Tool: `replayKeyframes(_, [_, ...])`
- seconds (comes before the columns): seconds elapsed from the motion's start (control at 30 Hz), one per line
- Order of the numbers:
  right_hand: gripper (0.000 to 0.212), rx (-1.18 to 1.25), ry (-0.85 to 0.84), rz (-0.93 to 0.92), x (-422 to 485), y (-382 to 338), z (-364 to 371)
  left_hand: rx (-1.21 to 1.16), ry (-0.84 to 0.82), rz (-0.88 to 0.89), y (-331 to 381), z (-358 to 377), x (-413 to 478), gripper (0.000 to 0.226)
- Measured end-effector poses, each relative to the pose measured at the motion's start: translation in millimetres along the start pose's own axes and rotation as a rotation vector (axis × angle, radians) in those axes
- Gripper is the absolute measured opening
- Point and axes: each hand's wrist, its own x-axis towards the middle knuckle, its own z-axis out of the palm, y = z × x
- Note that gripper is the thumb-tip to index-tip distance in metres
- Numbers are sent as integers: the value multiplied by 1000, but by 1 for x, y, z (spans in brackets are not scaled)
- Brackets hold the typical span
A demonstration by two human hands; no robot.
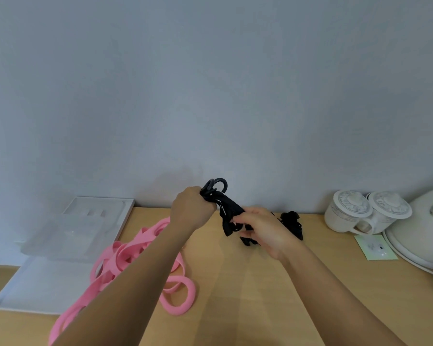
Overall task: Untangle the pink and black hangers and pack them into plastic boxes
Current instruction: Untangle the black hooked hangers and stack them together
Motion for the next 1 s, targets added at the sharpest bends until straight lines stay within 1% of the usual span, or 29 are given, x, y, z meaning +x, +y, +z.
replayKeyframes(0.07, [12,-30,-30,-2,-3,-1,4,-12,10,-16,-1,0,0,23])
replayKeyframes(0.13, [3,-139,-46,-28,-5,1,12,-47,19,-39,0,1,1,25])
replayKeyframes(0.2, [10,-179,7,-81,-3,10,21,-72,14,-48,4,2,1,27])
replayKeyframes(0.3, [7,-63,110,-97,0,17,30,-75,6,-38,7,2,2,26])
replayKeyframes(0.4, [12,66,152,-70,-1,15,29,-79,21,-44,3,1,4,27])
replayKeyframes(0.47, [17,68,181,-77,-2,12,27,-66,19,-50,-1,0,3,27])
replayKeyframes(0.6, [20,-56,185,-54,-3,6,21,-47,12,-55,-5,2,2,27])
replayKeyframes(0.73, [15,-208,224,-122,-4,6,14,-34,3,-58,-6,3,3,24])
replayKeyframes(0.8, [9,-114,244,-127,-4,7,13,-39,1,-71,-7,3,2,23])
replayKeyframes(0.87, [5,71,168,-98,-5,9,13,-60,1,-84,-6,4,1,24])
replayKeyframes(0.93, [7,221,81,-87,-7,9,15,-102,-2,-90,-4,4,1,27])
replayKeyframes(1.0, [13,347,96,-141,-9,8,16,-121,-27,-91,-1,4,3,28])
